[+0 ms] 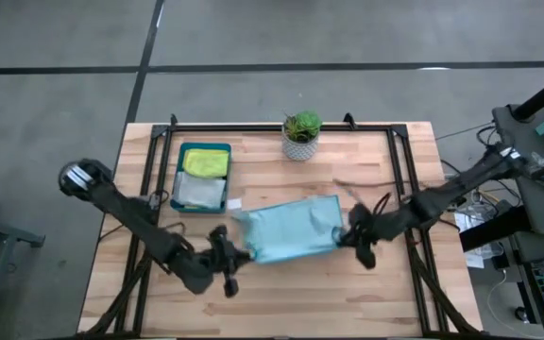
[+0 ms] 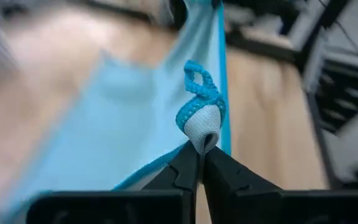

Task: Fold microfiber towels
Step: Fold the blue towel

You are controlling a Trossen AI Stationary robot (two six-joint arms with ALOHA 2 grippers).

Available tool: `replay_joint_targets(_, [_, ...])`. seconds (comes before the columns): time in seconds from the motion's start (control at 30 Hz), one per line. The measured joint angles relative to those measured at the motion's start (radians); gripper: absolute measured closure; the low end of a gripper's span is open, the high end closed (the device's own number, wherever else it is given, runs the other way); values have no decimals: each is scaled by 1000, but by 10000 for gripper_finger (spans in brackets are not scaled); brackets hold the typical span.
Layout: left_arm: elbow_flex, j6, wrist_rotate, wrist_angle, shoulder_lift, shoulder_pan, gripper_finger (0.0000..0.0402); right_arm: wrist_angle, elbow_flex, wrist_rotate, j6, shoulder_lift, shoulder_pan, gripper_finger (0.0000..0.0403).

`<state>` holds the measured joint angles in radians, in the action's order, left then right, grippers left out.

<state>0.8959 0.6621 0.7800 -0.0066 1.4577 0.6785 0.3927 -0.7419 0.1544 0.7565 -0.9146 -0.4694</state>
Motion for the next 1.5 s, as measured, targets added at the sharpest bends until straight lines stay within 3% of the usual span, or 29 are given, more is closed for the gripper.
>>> replay_joint_targets(0.2, [5,228,-354,107,159,1,400,-17,0,-180,108,-201,-59,394])
replay_joint_targets(0.3, [5,259,-428,148,201,1,400,-25,-9,-234,111,-270,-61,394])
replay_joint_targets(0.43, [3,265,-428,129,201,-11,400,-17,-16,-259,91,-308,-35,394])
replay_joint_targets(0.57, [-3,271,-326,29,177,-31,400,7,-17,-250,51,-307,23,394])
replay_joint_targets(0.67, [-3,280,-277,-33,175,-52,400,49,-17,-200,29,-305,72,394])
replay_joint_targets(0.8, [-5,340,-270,-83,189,-90,399,110,-14,-96,28,-317,127,394])
replay_joint_targets(0.9, [-11,370,-269,-88,197,-105,389,114,-13,-75,23,-332,157,388])
replay_joint_targets(1.07, [-18,372,-262,-87,197,-111,349,170,-12,-77,18,-349,171,350])
replay_joint_targets(1.33, [-19,372,-255,-97,197,-111,252,300,-12,-84,45,-316,171,270])
replay_joint_targets(1.5, [-19,373,-246,-112,204,-112,225,306,-12,-101,-30,-268,168,239])
